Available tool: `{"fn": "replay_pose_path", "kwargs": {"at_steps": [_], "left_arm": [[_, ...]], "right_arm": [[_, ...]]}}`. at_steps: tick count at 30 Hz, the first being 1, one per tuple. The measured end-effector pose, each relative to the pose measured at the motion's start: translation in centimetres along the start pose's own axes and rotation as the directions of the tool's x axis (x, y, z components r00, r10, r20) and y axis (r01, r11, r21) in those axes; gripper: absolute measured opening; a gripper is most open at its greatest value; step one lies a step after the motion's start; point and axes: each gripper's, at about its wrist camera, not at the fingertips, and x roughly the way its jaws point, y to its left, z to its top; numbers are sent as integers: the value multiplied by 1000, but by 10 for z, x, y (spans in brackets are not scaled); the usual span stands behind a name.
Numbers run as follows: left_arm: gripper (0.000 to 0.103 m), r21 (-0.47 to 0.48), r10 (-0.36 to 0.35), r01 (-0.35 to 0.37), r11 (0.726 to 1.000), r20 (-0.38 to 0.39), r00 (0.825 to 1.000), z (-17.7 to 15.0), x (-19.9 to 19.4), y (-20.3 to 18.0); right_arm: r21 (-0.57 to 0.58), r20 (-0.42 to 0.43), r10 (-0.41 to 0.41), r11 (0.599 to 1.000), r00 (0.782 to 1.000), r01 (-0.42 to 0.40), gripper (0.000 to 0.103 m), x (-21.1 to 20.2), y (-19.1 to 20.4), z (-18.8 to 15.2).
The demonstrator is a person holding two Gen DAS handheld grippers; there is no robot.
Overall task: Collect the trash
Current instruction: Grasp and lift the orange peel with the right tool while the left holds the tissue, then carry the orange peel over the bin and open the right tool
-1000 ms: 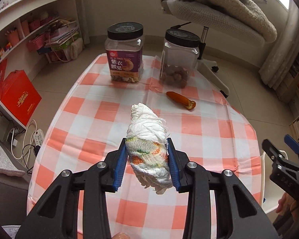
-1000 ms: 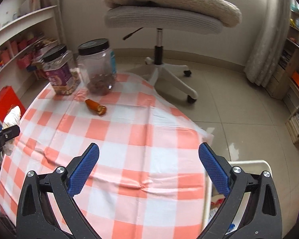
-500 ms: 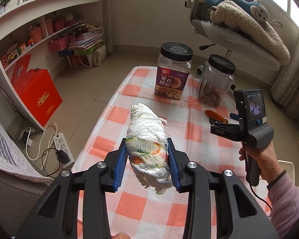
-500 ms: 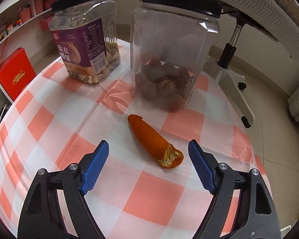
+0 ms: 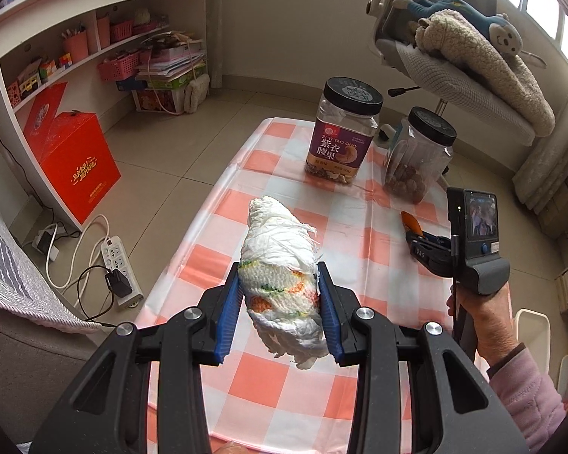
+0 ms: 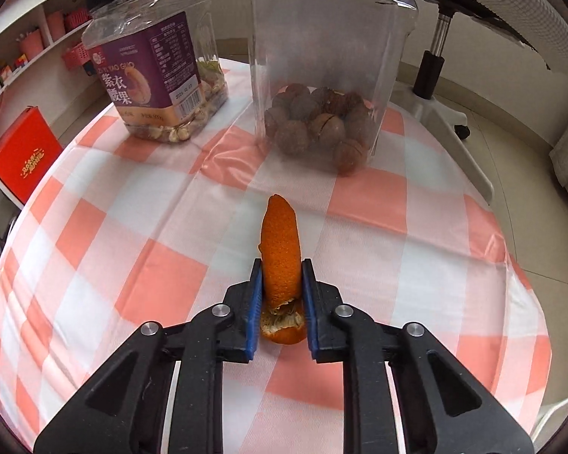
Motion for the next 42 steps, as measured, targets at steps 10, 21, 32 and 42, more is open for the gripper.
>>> {"fn": "replay_pose_path", "kwargs": {"at_steps": [10,21,32,42], "left_arm": [[38,10,4,-4,1000,20,1000,-7,-15,13],[38,49,-35,32,998,63,997,-27,-41,4],[38,81,-91,81,993,128,988,-52,-72,-31],[38,197,-119,73,978,231,966,-67,-86,-92]], "right_arm": [[52,33,5,999,999,-7,15,-72,35,-70],[79,183,9,997,983,-24,15,-193,48,-113],[135,303,-28,991,953,-13,15,-270,18,-148],[183,356,-105,982,929,42,15,-286,-21,-173]]}}
